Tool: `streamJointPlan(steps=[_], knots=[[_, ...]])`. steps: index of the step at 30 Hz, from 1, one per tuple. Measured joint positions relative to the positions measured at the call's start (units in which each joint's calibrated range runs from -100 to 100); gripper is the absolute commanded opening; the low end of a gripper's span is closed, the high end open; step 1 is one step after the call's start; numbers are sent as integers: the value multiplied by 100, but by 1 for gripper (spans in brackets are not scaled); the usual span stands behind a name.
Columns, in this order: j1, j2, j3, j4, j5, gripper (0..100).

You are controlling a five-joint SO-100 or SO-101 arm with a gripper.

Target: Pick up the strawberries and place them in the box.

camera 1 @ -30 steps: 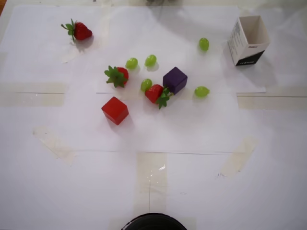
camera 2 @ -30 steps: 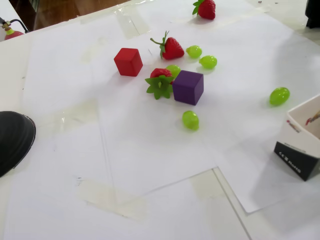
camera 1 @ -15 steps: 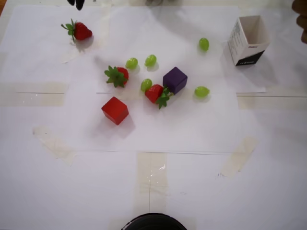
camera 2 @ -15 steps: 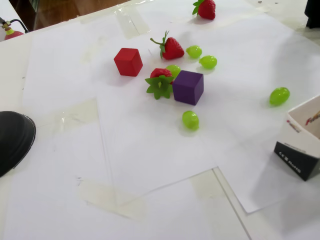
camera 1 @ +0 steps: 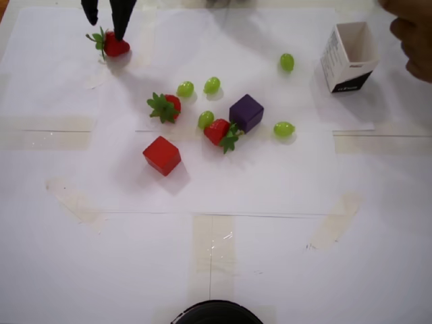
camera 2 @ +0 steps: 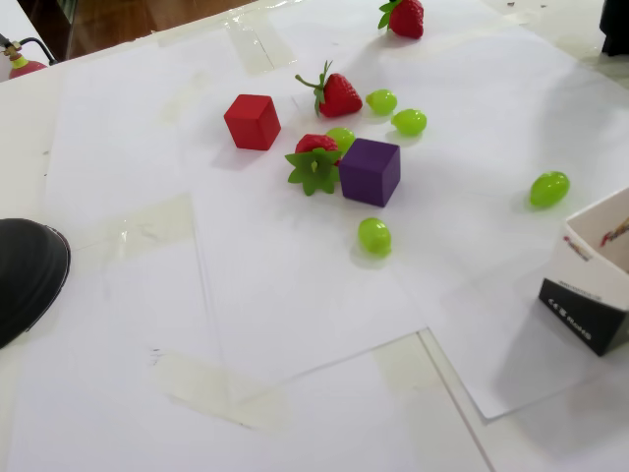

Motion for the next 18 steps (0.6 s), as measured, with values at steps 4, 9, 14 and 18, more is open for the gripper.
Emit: streamJointPlan(steps=[4, 9, 14, 18], knots=[[112, 73, 217, -182, -10, 23], [120, 291, 271, -411, -63, 24], [142, 545, 271, -601, -151, 23], [142, 672, 271, -656, -220, 23]])
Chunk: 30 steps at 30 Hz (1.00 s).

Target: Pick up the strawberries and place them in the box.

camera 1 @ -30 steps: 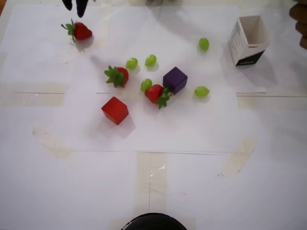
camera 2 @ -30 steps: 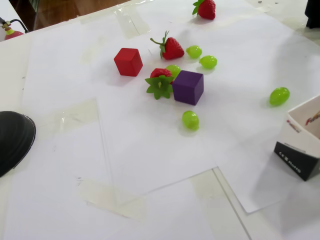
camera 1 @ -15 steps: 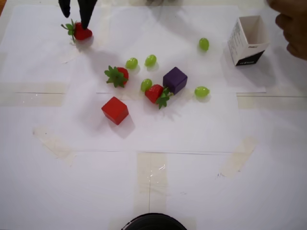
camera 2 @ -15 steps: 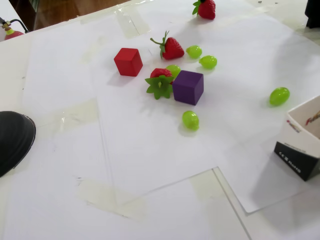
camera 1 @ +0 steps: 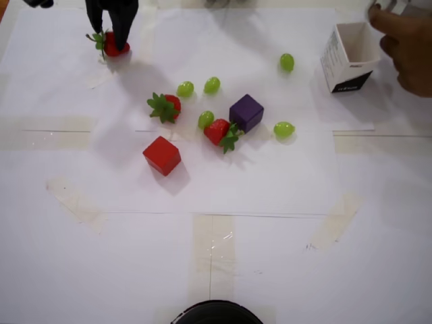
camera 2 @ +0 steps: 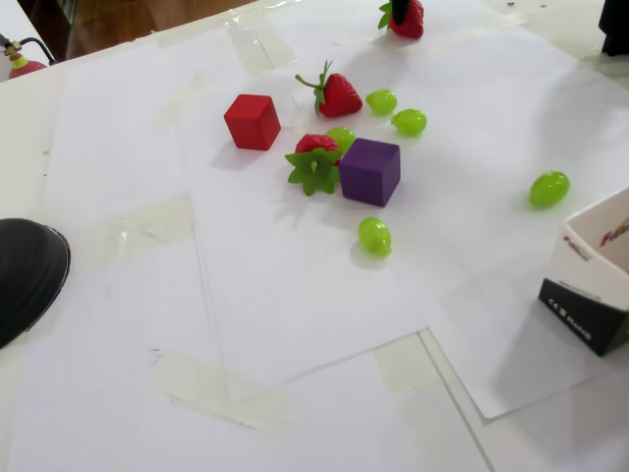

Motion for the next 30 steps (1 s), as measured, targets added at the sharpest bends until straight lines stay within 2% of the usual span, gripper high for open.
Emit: streamJointPlan(steps=[20, 30], knots=[[-82, 409, 0, -269, -49, 22], [-82, 436, 18, -269, -78, 17]])
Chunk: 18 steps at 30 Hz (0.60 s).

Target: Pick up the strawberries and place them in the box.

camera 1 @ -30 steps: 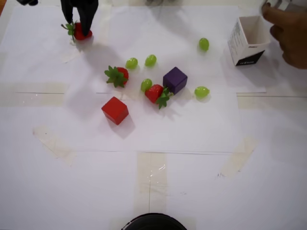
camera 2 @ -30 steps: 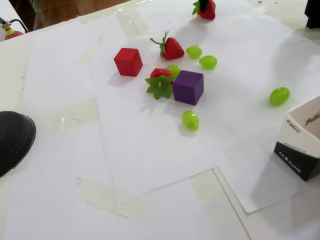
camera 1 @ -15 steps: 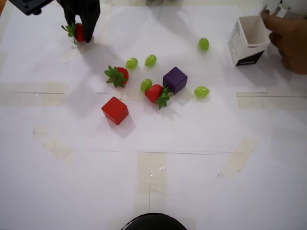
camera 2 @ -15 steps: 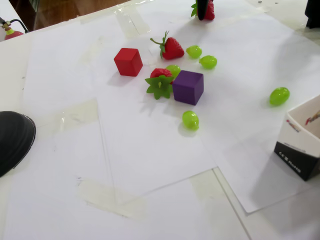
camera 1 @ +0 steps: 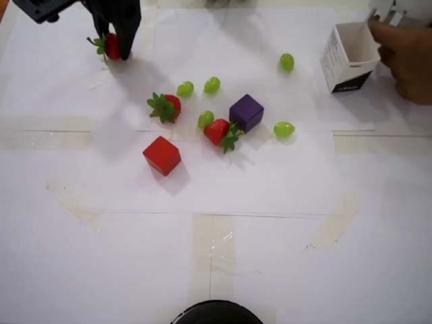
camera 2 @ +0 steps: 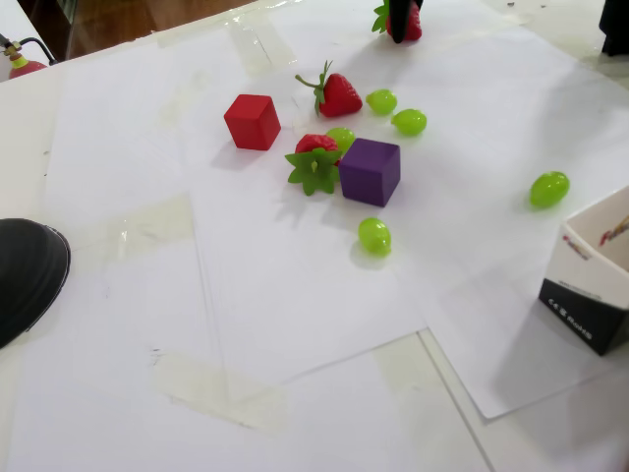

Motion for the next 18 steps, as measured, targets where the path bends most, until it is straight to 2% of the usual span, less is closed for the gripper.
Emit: streamJointPlan(steps=[18], knots=[[0, -309, 0, 55, 49, 15]])
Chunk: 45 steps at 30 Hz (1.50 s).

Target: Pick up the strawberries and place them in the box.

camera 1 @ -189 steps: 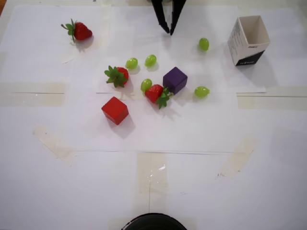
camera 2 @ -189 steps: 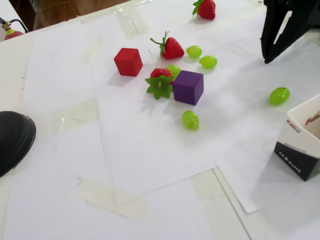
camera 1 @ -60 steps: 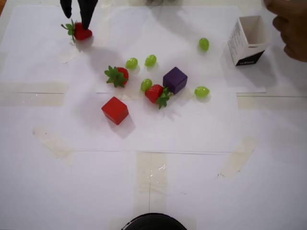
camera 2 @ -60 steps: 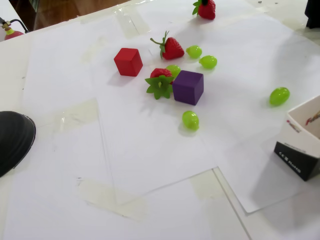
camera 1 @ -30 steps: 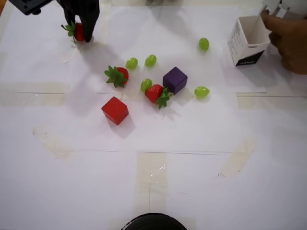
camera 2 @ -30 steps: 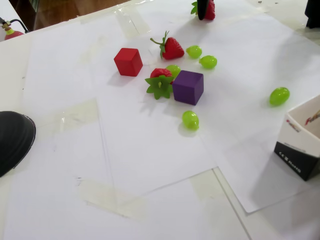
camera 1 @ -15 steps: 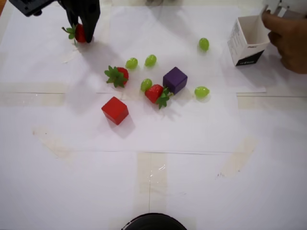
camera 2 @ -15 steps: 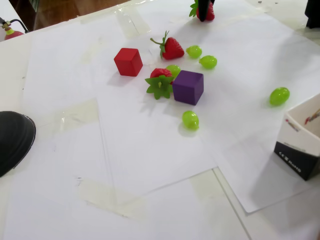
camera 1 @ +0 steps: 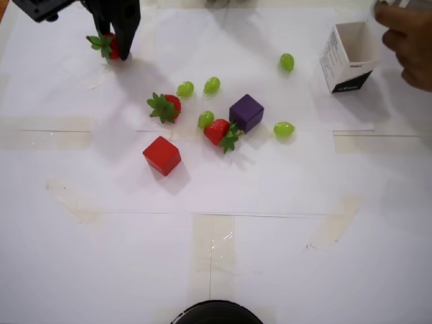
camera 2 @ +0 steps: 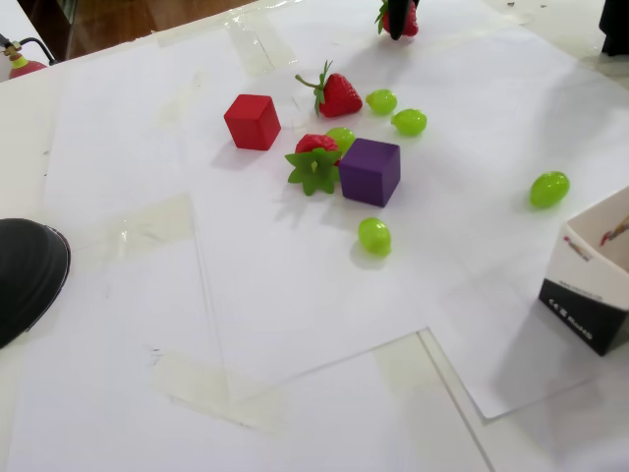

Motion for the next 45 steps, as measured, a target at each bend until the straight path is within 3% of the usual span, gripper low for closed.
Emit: streamJointPlan(steps=[11, 20, 30, 45], knots=[[-202, -1935, -326, 1391, 220, 15], [-1483, -2899, -1050, 2854, 127, 14], [-3288, -2444, -2271, 3913, 127, 14], [-5895, -1036, -3511, 4229, -381, 8]])
